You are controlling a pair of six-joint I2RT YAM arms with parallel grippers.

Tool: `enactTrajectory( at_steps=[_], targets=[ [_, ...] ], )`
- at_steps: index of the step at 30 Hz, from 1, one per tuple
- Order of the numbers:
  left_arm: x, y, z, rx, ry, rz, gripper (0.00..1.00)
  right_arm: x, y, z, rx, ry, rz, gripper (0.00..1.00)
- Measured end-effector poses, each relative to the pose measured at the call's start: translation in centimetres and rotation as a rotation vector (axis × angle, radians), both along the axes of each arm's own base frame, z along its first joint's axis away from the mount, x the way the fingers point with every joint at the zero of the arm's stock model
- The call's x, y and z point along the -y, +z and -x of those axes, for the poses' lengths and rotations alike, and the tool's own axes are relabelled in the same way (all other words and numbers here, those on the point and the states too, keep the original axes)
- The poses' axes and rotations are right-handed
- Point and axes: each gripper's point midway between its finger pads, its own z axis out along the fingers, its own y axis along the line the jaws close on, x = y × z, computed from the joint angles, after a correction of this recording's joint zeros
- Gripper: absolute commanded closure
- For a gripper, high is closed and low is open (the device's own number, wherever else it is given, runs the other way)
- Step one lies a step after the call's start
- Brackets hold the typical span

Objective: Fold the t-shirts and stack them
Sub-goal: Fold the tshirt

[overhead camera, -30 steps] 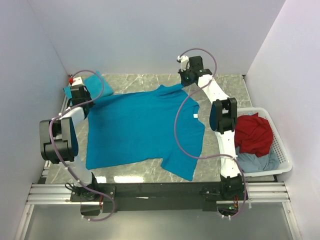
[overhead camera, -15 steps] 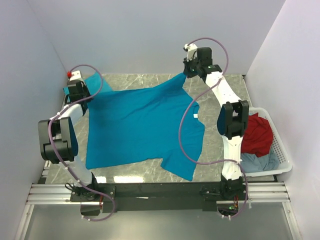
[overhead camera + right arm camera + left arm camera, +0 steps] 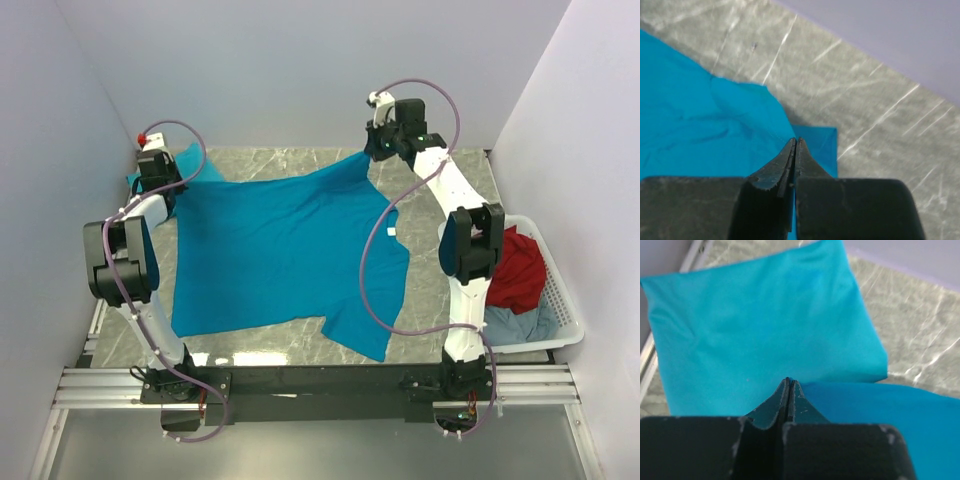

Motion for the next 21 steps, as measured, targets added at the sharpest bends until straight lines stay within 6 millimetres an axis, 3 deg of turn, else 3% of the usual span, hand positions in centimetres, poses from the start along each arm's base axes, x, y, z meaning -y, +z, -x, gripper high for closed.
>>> enactTrajectory(
  at_steps=[4,7,17,21],
  targets=[
    [0.0,-0.7,0.1,-0.020,-0.002,0.000,0.99,-0.1,-2.0,1.3,-0.051,0.008,0.009,1.00],
    [-0.1,-0.5,0.1,-0.018,-0.003,-0.006,1.00,0.0,-2.4,2.2,-0.070,0.010,0.013,1.00],
    [-0.2,-0.3,-0.1,-0.011,-0.008,-0.019,1.00,-0.2,1.6,5.8,-0.015,0.042,-0.012,1.00],
    [-0.3,-0.5,0.0,-0.011,-0.009,-0.026,1.00,-0.8,1.5,7.3,-0.020,0.060,-0.009,1.00]
  ],
)
